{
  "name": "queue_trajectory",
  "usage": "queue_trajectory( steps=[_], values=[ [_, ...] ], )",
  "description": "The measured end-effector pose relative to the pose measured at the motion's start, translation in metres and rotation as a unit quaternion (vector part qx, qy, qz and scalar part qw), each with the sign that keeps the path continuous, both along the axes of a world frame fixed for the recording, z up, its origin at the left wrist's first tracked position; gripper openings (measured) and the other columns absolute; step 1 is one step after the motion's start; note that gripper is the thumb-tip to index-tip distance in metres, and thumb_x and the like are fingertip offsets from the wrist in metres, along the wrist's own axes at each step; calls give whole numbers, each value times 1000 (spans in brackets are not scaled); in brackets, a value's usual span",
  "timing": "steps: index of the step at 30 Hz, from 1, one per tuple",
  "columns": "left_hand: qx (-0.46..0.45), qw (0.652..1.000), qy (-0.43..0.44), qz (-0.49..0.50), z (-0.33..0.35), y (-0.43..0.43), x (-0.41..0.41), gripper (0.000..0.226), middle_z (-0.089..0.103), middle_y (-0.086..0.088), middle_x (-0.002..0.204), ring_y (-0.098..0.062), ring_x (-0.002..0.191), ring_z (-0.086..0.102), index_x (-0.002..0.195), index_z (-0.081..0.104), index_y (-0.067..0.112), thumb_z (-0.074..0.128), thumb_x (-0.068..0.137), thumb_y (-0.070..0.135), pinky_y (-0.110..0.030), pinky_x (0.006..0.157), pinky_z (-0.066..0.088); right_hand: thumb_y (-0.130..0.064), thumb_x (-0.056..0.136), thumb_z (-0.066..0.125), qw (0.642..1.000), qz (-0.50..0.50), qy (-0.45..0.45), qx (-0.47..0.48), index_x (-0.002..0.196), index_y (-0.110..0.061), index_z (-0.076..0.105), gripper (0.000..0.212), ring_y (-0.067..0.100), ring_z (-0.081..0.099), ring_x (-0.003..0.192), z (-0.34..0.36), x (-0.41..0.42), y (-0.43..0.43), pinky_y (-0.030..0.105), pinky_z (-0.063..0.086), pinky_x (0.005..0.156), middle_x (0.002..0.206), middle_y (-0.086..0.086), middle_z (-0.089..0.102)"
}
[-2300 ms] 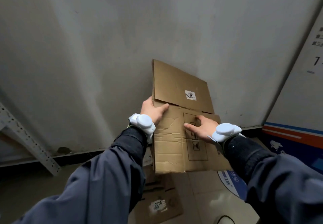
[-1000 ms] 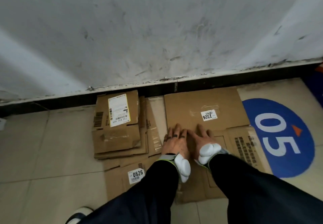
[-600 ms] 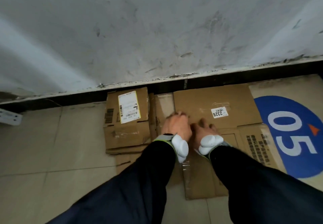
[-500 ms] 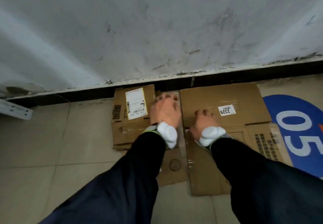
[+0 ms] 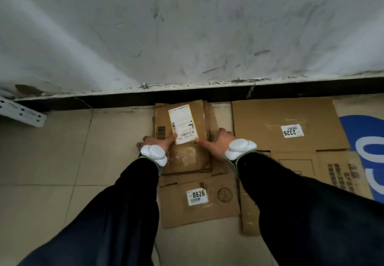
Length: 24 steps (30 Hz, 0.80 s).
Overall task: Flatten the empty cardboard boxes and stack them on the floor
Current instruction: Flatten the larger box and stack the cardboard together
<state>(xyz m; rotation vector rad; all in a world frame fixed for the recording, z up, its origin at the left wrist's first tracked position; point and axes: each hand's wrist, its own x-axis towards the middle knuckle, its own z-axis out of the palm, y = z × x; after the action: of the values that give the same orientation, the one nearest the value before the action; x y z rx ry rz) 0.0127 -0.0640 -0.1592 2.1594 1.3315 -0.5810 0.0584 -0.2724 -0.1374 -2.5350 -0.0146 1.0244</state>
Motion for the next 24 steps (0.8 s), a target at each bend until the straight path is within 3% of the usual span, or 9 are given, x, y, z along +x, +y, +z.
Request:
queue_trajectory(
  steps=[3,5,8,10,13,17,20,24],
  values=[
    [-57,996,-40,52,-3,3,-2,95,70,-14,119,-31,103,68,116,67,-1,83,56,71,-35,92,54,-79,73,59,1000,-10,4,-3,133,-7,44,95,34,57,114,-1,7,2,37,48,92,132,15,52],
    [-103,991,-54,67,-3,5,-7,71,72,-10,109,-27,91,69,98,67,7,88,58,62,-30,86,54,-71,75,65,1000,-9,15,1,130,-5,48,88,33,59,112,-3,10,0,31,46,82,127,14,57],
    [-150,983,-67,84,-6,13,-20,62,72,-6,104,-25,92,70,82,62,13,91,54,61,-32,94,53,-74,68,67,999,-6,34,8,128,-9,47,91,31,62,106,-11,7,0,31,48,82,123,10,61],
    [-153,982,-70,84,-3,17,-24,67,67,-7,102,-27,96,68,88,58,12,90,55,61,-34,95,53,-80,59,66,999,-6,45,4,126,-12,51,96,29,63,104,-15,0,2,37,52,90,122,8,63],
    [-179,976,-78,97,14,22,-26,83,68,-5,103,-26,91,68,103,60,11,92,46,62,-30,83,51,-72,67,71,996,-39,61,41,126,-9,54,89,31,63,106,-13,-5,9,36,51,90,122,10,64],
    [-171,971,-149,81,48,28,-31,63,74,-4,101,-22,84,72,102,69,13,93,58,51,-31,84,57,-62,64,81,987,-101,36,119,127,-10,51,87,30,61,108,8,-4,16,36,50,91,122,7,63],
    [-175,966,-180,63,70,21,-30,71,77,-8,97,-25,83,75,105,72,12,93,54,57,-38,84,61,-58,60,85,979,-123,20,161,130,-10,50,92,29,61,110,29,2,7,40,50,96,124,5,62],
    [-223,951,-209,49,85,-17,-18,79,77,-6,99,-23,85,75,111,69,13,93,51,58,-36,80,61,-52,47,93,958,-179,6,225,128,-12,57,97,25,67,105,52,10,-36,41,53,96,121,4,68]
  ],
)
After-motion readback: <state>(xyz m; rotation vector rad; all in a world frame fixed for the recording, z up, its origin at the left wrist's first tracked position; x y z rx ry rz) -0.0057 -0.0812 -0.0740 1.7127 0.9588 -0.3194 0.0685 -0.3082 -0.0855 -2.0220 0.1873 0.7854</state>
